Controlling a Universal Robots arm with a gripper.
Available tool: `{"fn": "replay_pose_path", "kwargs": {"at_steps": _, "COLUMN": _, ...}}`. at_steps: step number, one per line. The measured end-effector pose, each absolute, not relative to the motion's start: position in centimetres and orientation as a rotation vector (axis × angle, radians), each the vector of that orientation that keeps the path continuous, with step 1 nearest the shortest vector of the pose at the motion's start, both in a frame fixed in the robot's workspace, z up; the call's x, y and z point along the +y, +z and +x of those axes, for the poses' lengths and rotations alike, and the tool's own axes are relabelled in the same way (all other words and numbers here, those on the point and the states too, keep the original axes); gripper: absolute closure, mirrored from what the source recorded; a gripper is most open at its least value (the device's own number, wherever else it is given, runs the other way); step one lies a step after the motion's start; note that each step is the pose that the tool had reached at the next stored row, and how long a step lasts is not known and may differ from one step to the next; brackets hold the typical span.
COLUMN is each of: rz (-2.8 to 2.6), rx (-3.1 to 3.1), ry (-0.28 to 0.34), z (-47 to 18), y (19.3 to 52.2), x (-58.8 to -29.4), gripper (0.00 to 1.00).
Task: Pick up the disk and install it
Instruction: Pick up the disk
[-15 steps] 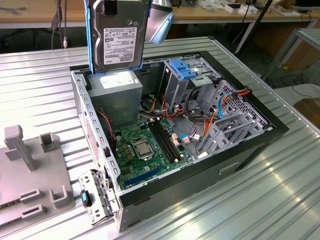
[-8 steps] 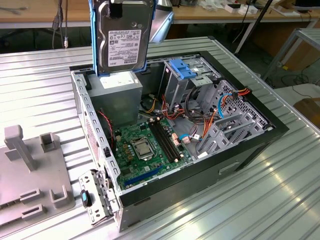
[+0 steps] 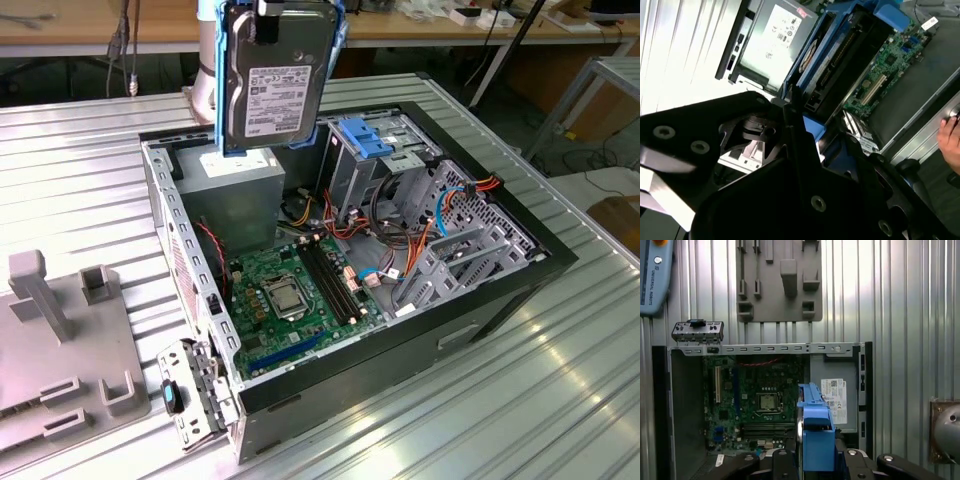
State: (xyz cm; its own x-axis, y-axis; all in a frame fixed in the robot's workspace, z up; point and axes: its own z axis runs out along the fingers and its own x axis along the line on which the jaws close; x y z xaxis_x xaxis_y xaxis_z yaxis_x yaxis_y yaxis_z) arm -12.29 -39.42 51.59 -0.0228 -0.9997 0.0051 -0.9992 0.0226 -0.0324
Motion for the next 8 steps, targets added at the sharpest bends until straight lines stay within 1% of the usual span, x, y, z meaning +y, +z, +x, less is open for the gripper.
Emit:
{"fn": "replay_pose_path", "kwargs": {"at_steps": 4, "rz": -2.181, "rx": 2.234, "ry": -0.042, "z": -11.8, "y": 51.5, "x": -40.1, "gripper": 0.63}}
{"fn": "replay_pose_path", "kwargs": {"at_steps": 8, "rz": -2.181, "rx": 2.234, "ry": -0.042, "z": -11.8, "y": 51.4, "x": -41.5, "gripper": 0.63}}
